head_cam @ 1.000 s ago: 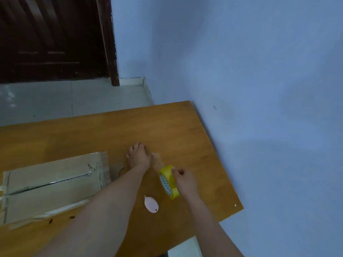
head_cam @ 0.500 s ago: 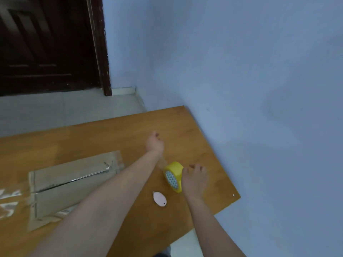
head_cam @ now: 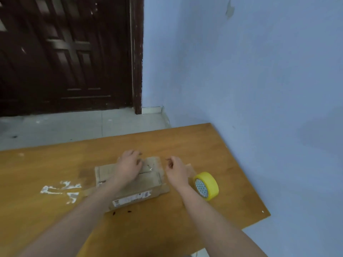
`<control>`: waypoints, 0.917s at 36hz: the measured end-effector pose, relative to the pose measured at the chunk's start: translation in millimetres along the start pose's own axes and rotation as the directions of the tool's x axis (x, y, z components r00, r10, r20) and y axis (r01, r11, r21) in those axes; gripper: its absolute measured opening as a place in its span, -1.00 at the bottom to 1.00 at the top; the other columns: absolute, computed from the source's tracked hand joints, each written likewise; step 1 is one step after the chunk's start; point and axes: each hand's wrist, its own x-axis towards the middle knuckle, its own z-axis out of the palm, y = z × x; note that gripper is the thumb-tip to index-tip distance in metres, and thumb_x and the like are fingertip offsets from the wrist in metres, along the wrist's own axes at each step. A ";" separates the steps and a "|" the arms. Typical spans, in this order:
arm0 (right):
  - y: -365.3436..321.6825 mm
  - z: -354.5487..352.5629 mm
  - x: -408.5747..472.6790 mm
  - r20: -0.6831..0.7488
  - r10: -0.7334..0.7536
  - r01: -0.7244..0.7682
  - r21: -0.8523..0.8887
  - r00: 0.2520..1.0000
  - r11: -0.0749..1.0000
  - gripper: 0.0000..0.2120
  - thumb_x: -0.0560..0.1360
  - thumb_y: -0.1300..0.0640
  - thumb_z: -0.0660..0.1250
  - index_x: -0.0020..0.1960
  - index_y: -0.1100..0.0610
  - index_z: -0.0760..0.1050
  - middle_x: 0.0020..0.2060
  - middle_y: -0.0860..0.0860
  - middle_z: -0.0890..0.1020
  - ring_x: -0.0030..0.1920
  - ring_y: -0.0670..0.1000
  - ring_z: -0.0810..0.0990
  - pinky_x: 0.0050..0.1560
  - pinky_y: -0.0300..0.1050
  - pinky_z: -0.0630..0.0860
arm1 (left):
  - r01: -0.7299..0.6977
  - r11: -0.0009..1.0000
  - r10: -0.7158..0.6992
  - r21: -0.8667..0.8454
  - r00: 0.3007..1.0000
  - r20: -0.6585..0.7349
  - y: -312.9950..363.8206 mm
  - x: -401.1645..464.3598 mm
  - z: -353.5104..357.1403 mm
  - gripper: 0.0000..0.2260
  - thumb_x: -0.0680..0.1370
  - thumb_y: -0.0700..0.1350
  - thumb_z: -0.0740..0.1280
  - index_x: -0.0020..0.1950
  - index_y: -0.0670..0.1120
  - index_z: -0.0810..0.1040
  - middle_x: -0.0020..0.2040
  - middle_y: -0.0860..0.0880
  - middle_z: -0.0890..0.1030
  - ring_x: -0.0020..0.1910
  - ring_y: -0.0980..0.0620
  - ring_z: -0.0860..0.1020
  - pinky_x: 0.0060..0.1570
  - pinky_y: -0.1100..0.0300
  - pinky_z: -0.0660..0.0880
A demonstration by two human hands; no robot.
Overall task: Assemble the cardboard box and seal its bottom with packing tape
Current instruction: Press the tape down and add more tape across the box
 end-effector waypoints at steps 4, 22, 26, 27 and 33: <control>-2.8 14.3 -4.8 0.040 -0.054 0.055 -0.036 0.998 0.998 -0.75 0.47 0.25 0.23 0.13 0.15 0.51 0.05 0.08 0.48 0.09 0.09 0.48 0.08 -0.09 0.40 | -0.047 0.981 0.033 0.188 0.996 0.078 -12.2 -24.2 22.0 -0.50 0.63 0.11 0.04 0.52 -0.06 0.13 0.53 -0.01 0.16 0.52 0.01 0.06 0.47 0.04 -0.10; -2.6 43.7 0.0 0.023 0.019 -0.016 -0.132 1.000 0.991 -0.79 0.55 0.04 0.15 0.13 0.02 0.48 0.07 -0.07 0.53 0.19 0.00 0.38 0.14 -0.04 0.21 | -0.081 0.976 0.083 0.204 0.997 0.001 -25.3 -26.0 35.9 -0.51 0.61 0.16 0.00 0.49 -0.03 0.20 0.46 0.03 0.30 0.47 0.04 0.16 0.46 0.08 -0.13; -4.4 44.4 6.8 0.070 0.073 -0.067 -0.091 0.995 0.994 -0.73 0.58 0.07 0.08 0.19 0.03 0.47 0.18 -0.05 0.52 0.27 0.01 0.34 0.22 -0.02 0.19 | -0.086 0.975 0.090 0.204 0.996 -0.010 -24.1 -27.4 35.5 -0.51 0.61 0.16 0.00 0.48 -0.03 0.22 0.45 0.03 0.32 0.45 0.04 0.20 0.46 0.08 -0.10; -5.0 44.5 8.4 0.081 0.083 -0.076 -0.082 0.993 0.994 -0.72 0.58 0.07 0.06 0.20 0.03 0.47 0.20 -0.04 0.51 0.28 0.02 0.34 0.22 -0.03 0.18 | -0.088 0.975 0.092 0.204 0.996 -0.012 -23.5 -27.8 35.3 -0.51 0.61 0.16 0.00 0.48 -0.03 0.23 0.44 0.03 0.32 0.45 0.04 0.21 0.46 0.07 -0.09; -7.1 43.1 16.2 0.151 0.119 -0.118 -0.017 0.981 0.993 -0.65 0.59 0.08 0.02 0.30 -0.01 0.43 0.30 -0.05 0.45 0.34 0.02 0.28 0.28 0.00 0.14 | -0.082 0.975 0.089 0.205 0.996 -0.025 -23.9 -27.8 34.1 -0.52 0.61 0.16 0.01 0.47 -0.03 0.25 0.42 0.04 0.34 0.43 0.04 0.23 0.46 0.08 -0.08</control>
